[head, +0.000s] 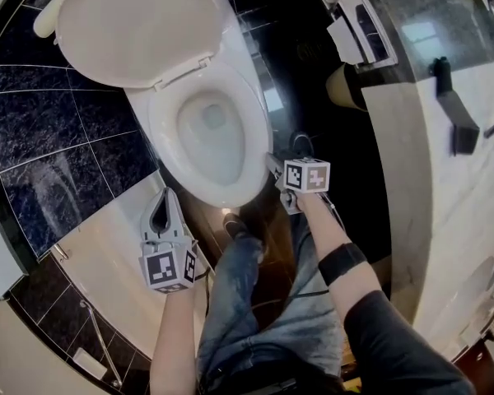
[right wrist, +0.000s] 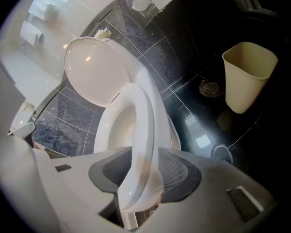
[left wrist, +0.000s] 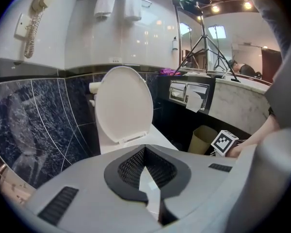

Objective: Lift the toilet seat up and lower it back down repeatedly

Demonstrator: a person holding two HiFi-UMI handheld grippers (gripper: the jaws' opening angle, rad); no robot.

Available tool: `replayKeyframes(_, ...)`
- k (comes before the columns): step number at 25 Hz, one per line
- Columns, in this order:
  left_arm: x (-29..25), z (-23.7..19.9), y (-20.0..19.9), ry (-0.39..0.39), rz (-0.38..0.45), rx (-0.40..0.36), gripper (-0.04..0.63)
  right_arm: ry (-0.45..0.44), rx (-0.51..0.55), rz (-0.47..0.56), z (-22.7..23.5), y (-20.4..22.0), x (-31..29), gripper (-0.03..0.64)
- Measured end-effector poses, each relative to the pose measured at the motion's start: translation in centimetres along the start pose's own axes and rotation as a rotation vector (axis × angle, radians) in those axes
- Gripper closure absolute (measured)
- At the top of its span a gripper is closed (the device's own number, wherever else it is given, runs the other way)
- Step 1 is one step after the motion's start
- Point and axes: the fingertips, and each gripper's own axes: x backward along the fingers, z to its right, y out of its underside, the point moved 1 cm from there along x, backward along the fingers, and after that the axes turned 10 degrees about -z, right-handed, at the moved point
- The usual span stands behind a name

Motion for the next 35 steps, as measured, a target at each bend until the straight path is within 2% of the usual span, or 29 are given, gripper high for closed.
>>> replayKeyframes(9, -0.1, -0.7, 2.5, -0.01, -0.037, 0.005, 0.597, -0.058, -0.09, 0.012, -0.2, -0.1, -2.8, 0.431)
replayKeyframes(12, -0.1, -0.9, 3.1, -0.013, -0.048, 0.014, 0.597, -0.055, -0.109, 0.022, -0.5, -0.2, -2.6, 0.472)
replayKeyframes(19, -0.8, -0.2, 3.9, 0.001, -0.063, 0.027, 0.597, -0.115, -0.171, 0.016, -0.4, -0.4, -2.3, 0.492)
replayKeyframes(28, -1.1, 0.1, 3.9, 0.011, -0.071, 0.02, 0.597, -0.144, -0.188, 0.004, -1.2, -0.6, -1.2, 0.499)
replayKeyframes(35, 1.0, 0.9, 3.4, 0.026, -0.092, 0.0, 0.597, -0.149, -0.169, -0.028, -3.8, -1.4, 2.1, 0.502)
